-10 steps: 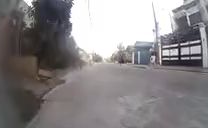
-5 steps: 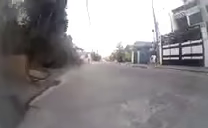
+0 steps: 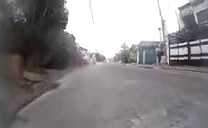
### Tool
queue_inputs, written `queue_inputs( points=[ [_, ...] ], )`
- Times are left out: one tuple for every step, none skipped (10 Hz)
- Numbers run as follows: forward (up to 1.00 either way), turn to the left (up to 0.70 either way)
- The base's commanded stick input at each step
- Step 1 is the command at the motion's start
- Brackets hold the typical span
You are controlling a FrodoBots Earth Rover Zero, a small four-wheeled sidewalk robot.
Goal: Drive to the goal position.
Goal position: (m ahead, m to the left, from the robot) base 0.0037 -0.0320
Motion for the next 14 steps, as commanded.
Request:
queue_inputs(
  points=[
    [1.0, 0.01],
    [1.0, 0.01],
    [1.0, 0.01],
    [1.0, 0.01],
    [1.0, 0.01],
    [1.0, 0.01],
    [1.0, 0.01],
    [1.0, 0.0],
    [1.0, -0.02],
    [1.0, -0.07],
    [1.0, -0.16],
    [1.0, -0.25],
    [1.0, -0.33],
    [1.0, -0.39]
  ],
)
